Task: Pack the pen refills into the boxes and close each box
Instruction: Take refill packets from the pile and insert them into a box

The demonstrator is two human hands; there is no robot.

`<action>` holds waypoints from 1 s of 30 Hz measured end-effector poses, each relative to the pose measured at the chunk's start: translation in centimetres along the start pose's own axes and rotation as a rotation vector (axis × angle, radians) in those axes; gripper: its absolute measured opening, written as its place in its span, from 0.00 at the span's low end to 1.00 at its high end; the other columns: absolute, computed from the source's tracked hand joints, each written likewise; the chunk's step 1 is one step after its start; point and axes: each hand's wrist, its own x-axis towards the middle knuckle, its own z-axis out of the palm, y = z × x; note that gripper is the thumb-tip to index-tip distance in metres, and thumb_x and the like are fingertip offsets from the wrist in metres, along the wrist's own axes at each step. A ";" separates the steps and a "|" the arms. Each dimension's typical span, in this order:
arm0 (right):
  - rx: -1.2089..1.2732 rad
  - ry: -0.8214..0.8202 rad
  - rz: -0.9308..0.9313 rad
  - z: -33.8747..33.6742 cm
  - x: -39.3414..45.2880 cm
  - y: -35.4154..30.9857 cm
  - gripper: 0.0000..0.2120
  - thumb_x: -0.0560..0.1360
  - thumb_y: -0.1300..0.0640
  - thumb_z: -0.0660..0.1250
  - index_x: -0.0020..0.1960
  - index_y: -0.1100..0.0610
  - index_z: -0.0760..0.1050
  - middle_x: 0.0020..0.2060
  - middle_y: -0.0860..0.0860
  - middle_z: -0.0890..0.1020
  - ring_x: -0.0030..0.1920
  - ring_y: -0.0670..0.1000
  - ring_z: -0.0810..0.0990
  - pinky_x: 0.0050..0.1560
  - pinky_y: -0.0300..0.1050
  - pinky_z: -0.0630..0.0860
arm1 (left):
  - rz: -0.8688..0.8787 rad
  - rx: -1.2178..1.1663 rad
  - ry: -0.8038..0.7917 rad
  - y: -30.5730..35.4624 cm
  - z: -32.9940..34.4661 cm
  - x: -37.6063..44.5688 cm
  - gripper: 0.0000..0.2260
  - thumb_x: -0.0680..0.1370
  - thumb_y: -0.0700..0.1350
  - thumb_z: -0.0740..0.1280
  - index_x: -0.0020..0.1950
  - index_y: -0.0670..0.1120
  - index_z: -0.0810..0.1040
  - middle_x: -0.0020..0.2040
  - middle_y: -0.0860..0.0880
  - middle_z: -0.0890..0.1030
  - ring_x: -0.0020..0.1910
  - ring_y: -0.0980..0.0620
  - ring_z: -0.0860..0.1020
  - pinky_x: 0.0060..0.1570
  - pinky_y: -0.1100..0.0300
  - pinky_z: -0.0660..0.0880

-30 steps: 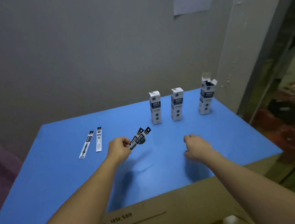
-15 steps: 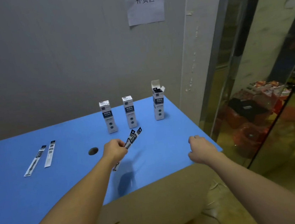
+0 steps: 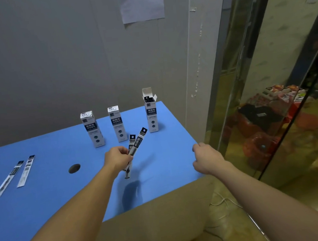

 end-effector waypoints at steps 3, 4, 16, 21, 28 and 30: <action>0.000 -0.010 -0.025 -0.1 2.3 0.3 0.17 0.75 0.59 0.61 0.64 0.58 0.68 0.59 0.55 0.73 0.56 0.57 0.74 0.50 0.51 0.77 | 0.012 -0.029 0.000 0.7 1.0 1.7 0.05 0.74 0.38 0.73 0.43 0.45 0.79 0.46 0.45 0.81 0.39 0.50 0.77 0.33 0.61 0.73; -0.004 -0.014 -0.032 -0.2 3.2 0.4 0.17 0.75 0.59 0.61 0.63 0.58 0.68 0.59 0.55 0.73 0.56 0.57 0.74 0.50 0.51 0.77 | 0.014 -0.033 -0.006 1.0 1.3 2.3 0.04 0.75 0.39 0.73 0.44 0.45 0.80 0.45 0.46 0.81 0.38 0.51 0.77 0.33 0.61 0.73; 0.126 -0.048 -0.060 -2.2 17.2 0.1 0.20 0.74 0.57 0.64 0.65 0.57 0.69 0.59 0.53 0.74 0.56 0.55 0.76 0.55 0.51 0.78 | -0.010 -0.089 -0.072 2.5 2.8 11.5 0.11 0.73 0.37 0.76 0.53 0.43 0.80 0.46 0.47 0.81 0.41 0.51 0.79 0.35 0.62 0.73; 0.210 -0.085 -0.095 -2.0 22.1 -0.8 0.25 0.74 0.53 0.67 0.69 0.58 0.67 0.62 0.54 0.75 0.59 0.56 0.76 0.56 0.49 0.76 | -0.027 -0.038 -0.073 2.1 2.2 13.3 0.07 0.73 0.36 0.75 0.48 0.45 0.80 0.44 0.47 0.80 0.42 0.50 0.79 0.40 0.58 0.77; 0.530 -0.098 -0.155 -2.3 27.6 -3.5 0.41 0.70 0.43 0.76 0.75 0.57 0.62 0.67 0.53 0.75 0.66 0.55 0.74 0.61 0.50 0.74 | -0.063 -0.030 -0.039 2.3 1.7 14.1 0.09 0.72 0.35 0.75 0.42 0.46 0.78 0.39 0.49 0.77 0.37 0.52 0.76 0.36 0.60 0.75; 0.627 -0.118 -0.186 -2.5 28.9 -4.1 0.44 0.68 0.44 0.78 0.75 0.56 0.61 0.66 0.52 0.75 0.65 0.54 0.75 0.61 0.50 0.75 | -0.081 -0.069 -0.013 2.7 1.8 13.9 0.09 0.72 0.34 0.76 0.43 0.44 0.78 0.39 0.49 0.77 0.37 0.51 0.75 0.35 0.61 0.75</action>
